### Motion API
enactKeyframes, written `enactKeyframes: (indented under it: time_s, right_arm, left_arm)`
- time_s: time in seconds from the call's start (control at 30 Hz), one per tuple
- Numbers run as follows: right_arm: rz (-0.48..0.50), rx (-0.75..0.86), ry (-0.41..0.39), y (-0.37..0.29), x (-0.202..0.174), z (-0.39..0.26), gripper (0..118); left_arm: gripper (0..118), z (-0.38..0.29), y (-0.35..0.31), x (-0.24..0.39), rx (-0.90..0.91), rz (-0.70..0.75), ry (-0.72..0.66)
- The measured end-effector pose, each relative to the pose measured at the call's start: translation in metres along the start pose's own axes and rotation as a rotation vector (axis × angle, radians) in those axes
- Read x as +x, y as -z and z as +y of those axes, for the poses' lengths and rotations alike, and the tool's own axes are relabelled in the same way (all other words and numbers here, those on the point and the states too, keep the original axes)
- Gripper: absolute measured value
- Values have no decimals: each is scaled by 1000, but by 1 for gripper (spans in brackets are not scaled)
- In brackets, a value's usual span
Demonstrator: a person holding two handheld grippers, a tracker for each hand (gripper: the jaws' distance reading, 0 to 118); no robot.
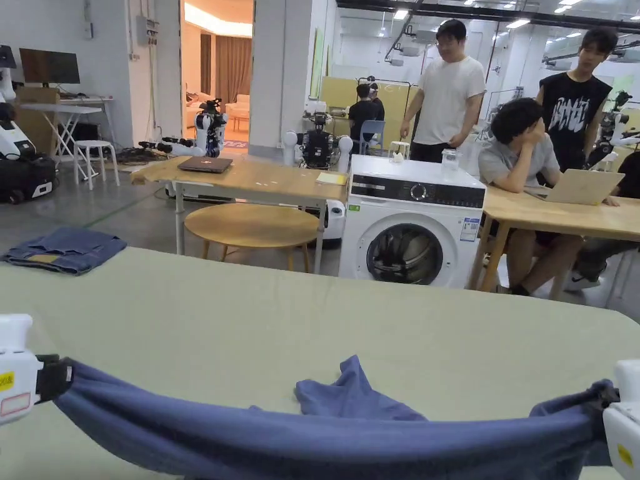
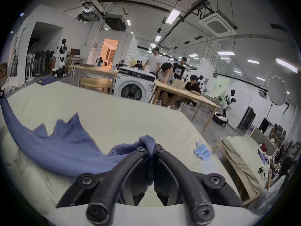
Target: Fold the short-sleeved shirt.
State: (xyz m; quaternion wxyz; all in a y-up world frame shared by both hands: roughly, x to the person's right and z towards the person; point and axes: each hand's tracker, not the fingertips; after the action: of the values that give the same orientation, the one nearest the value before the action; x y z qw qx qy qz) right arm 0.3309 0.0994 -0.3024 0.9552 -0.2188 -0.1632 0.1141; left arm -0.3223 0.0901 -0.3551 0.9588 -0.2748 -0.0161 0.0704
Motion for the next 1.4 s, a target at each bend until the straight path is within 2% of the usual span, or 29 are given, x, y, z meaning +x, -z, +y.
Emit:
enactKeyframes:
  time_s: [0.13,0.27,0.53,0.57,0.6,0.63,0.7,0.73,0.77,0.8,1.0,1.17,1.23,1.27,1.3,1.33,1.37,1.4]
  right_arm:
    - [-1,-59,-8,-9,-5,-43,3]
    - [17,-110,26,-10,-8,-80,3]
    - [4,-147,39,-14,-19,-115,4]
    - [2,-141,42,-16,-20,-115,7]
    - [-3,-134,40,-18,-21,-114,16]
    - [-9,-119,37,-23,-24,-111,27]
    - [-22,-91,35,-29,-30,-105,61]
    - [-19,-72,44,-33,-34,-102,63]
    - [-8,-48,51,-39,-39,-98,63]
    - [2,-34,55,-42,-44,-95,63]
    - [77,88,111,-64,-93,-74,63]
    - [121,179,174,-83,-131,-55,63]
    - [119,210,195,-90,-143,-50,62]
    - [123,220,200,-94,-149,-48,62]
    - [126,225,198,-97,-153,-46,61]
    - [128,233,199,-99,-158,-45,54]
    - [142,239,200,-102,-162,-44,42]
    - [149,242,196,-104,-166,-44,18]
  left_arm:
    - [2,-52,-11,-7,-47,5,-34]
    - [2,-91,-9,-10,-117,23,-22]
    - [3,-124,1,-13,-221,58,-5]
    - [7,-123,0,-12,-221,58,-10]
    - [18,-122,-3,-11,-219,60,-13]
    - [27,-121,-6,-9,-210,70,-13]
    - [41,-116,-10,-5,-185,82,1]
    - [44,-114,-13,-1,-171,84,7]
    - [52,-111,-15,3,-161,83,14]
    - [54,-110,-8,-1,-149,82,19]
    - [54,-97,-15,44,-36,-23,19]
    - [53,-92,-14,91,94,-58,81]
    - [49,-91,-16,110,139,-77,97]
    - [44,-91,-18,119,159,-89,103]
    - [34,-91,-20,126,170,-95,109]
    - [24,-91,-21,135,179,-99,114]
    - [17,-90,-22,142,183,-108,118]
    - [10,-91,-23,146,188,-111,127]
